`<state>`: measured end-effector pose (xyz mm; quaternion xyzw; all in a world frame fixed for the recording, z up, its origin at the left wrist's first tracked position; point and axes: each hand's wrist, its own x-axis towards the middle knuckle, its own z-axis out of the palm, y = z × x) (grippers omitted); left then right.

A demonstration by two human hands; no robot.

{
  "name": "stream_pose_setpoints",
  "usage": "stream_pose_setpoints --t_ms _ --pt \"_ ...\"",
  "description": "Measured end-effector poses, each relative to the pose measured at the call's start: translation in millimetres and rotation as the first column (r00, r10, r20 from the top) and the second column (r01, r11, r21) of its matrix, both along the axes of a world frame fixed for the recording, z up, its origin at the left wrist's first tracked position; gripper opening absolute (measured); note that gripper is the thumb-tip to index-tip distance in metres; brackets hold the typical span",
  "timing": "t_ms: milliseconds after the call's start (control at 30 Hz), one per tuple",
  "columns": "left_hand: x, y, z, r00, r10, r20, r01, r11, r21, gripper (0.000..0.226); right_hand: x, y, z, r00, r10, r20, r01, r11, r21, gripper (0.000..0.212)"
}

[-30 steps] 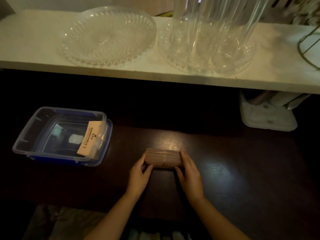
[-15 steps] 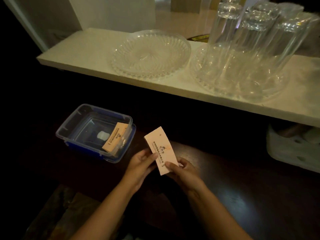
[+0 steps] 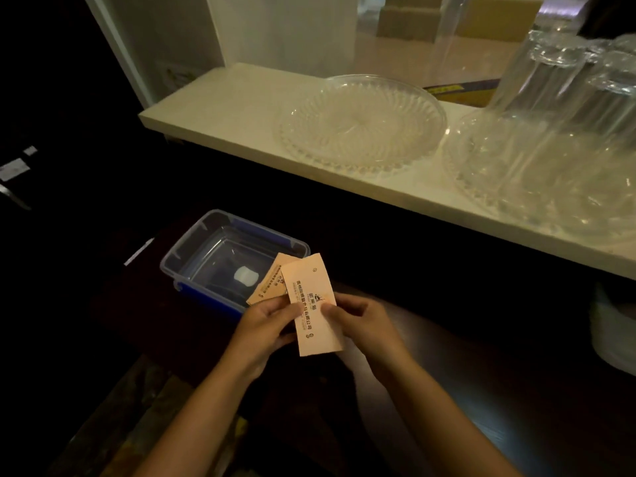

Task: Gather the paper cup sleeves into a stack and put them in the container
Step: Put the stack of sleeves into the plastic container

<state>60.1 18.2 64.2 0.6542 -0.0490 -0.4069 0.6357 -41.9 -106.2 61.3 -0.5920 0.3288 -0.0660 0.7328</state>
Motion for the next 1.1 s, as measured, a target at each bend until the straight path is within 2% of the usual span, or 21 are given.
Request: stream_pose_setpoints --t_ms 167,300,533,600,633,667,700,733,767,800,833,900,1100 --pt "71 15 6 0.988 -0.153 0.031 0.152 0.988 0.03 0.014 57 28 1 0.993 -0.122 0.005 0.122 0.993 -0.005 0.025" --pt "136 31 10 0.97 -0.24 0.044 0.24 0.971 0.009 0.014 110 56 0 0.975 -0.223 0.018 0.224 0.974 -0.023 0.013" --pt "203 39 -4 0.942 -0.333 0.048 0.325 0.938 0.12 0.015 154 81 0 0.967 -0.247 -0.062 0.248 0.969 0.013 0.02" --pt "215 38 -12 0.938 -0.345 0.025 0.338 0.93 0.147 0.015 149 81 -2 0.965 -0.256 -0.058 0.251 0.964 -0.082 0.028" --pt "221 36 -15 0.937 -0.35 0.014 0.344 0.925 0.161 0.015 144 81 -3 0.958 -0.279 -0.067 0.262 0.946 -0.193 0.033" --pt "226 35 -18 0.934 -0.356 0.001 0.35 0.92 0.176 0.016 140 79 -4 0.946 -0.31 -0.1 0.257 0.899 -0.355 0.039" --pt "230 33 -22 0.931 -0.365 -0.012 0.361 0.913 0.19 0.015 135 76 -6 0.93 -0.334 -0.154 0.2 0.81 -0.552 0.046" --pt "233 30 -26 0.925 -0.378 -0.025 0.375 0.904 0.207 0.015 133 73 -10 0.915 -0.328 -0.234 0.06 0.685 -0.726 0.054" --pt "236 26 -30 0.919 -0.392 -0.04 0.39 0.893 0.224 0.015 132 71 -14 0.894 -0.305 -0.328 -0.121 0.541 -0.833 0.062" --pt "237 22 -35 0.914 -0.401 -0.054 0.402 0.884 0.239 0.015 133 69 -20 0.865 -0.277 -0.418 -0.288 0.408 -0.866 0.067" --pt "238 18 -39 0.911 -0.407 -0.07 0.411 0.877 0.251 0.016 135 68 -27 0.839 -0.252 -0.483 -0.4 0.317 -0.86 0.068" --pt "239 10 -46 0.902 -0.422 -0.091 0.429 0.859 0.278 0.017 140 70 -39 0.801 -0.226 -0.555 -0.497 0.264 -0.826 0.064" --pt "239 -9 -62 0.874 -0.47 -0.122 0.478 0.786 0.393 0.015 143 64 -61 0.727 -0.191 -0.66 -0.614 0.252 -0.748 0.061"
